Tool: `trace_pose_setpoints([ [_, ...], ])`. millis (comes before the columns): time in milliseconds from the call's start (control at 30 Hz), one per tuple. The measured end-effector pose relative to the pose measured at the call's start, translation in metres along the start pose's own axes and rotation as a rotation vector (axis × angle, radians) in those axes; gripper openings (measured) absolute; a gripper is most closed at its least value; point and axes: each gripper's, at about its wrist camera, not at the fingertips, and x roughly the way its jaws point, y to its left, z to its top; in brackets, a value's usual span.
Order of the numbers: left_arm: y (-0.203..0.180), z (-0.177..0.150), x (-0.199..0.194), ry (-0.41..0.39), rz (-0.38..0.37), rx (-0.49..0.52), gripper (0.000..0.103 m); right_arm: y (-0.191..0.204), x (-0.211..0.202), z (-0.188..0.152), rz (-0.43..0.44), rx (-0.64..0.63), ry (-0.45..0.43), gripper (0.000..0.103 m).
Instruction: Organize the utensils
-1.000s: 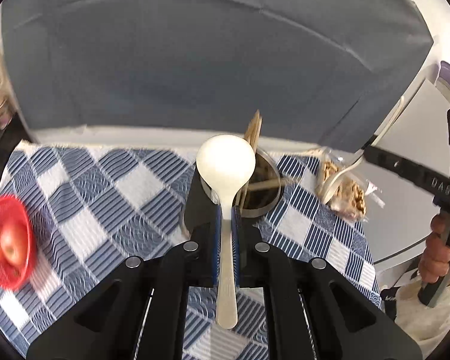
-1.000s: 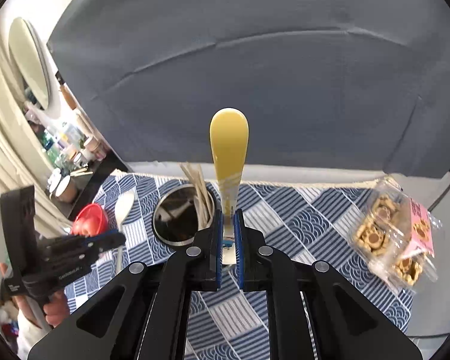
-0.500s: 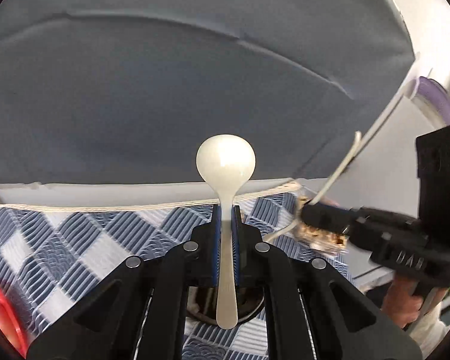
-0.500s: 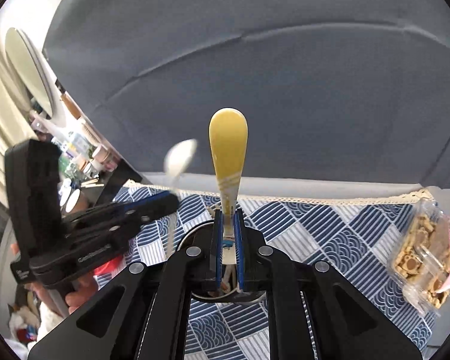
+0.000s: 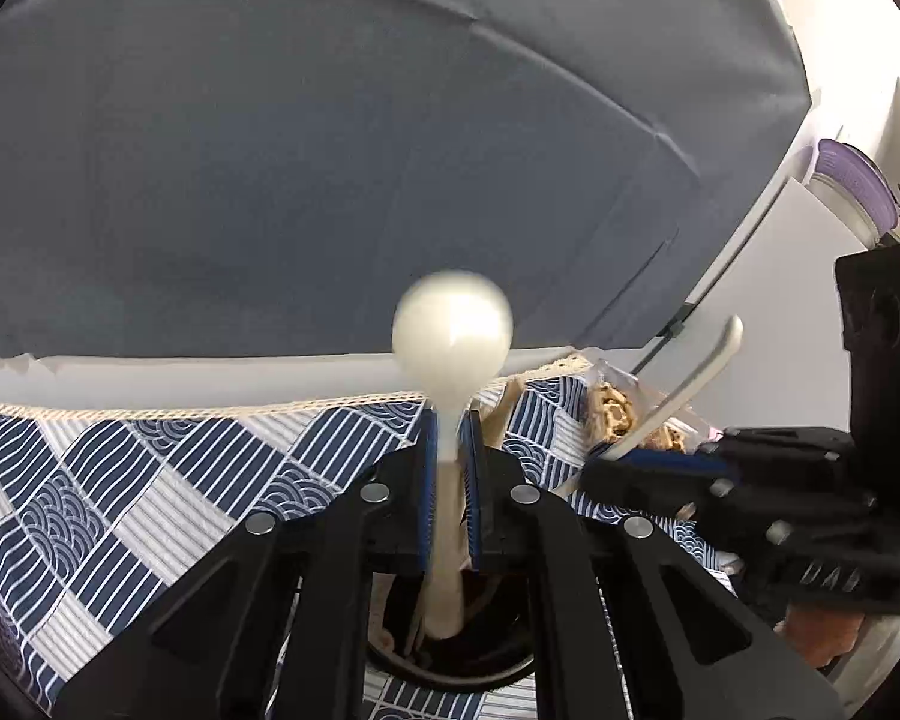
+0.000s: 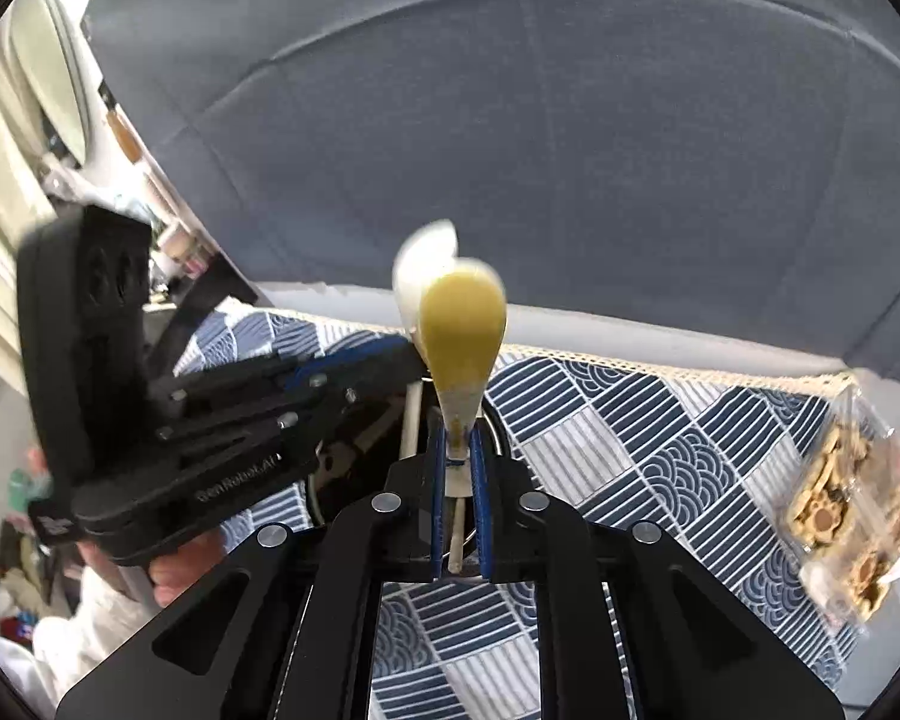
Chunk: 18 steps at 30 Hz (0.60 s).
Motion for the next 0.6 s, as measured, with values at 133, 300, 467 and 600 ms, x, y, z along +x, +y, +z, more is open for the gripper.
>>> trace_pose_setpoints([
  [133,0.01,-0.01,-0.02,-0.03,-0.034,-0.042,0.034,-0.006,-0.009,-0.007,0.0,0.001,-0.012,0.035],
  [300,-0.002,-0.021,-0.04,-0.043,0.084,-0.007,0.068,-0.004,-0.029,-0.016,-0.049,-0.052,-0.05,0.061],
  [467,-0.014,-0.036,-0.062,-0.062,0.153,-0.057,0.089,-0.005,-0.055,-0.026,-0.077,-0.073,-0.088,0.081],
  [600,-0.024,-0.052,-0.076,-0.05,0.237,-0.057,0.094,-0.004,-0.074,-0.037,-0.082,-0.099,-0.104,0.084],
])
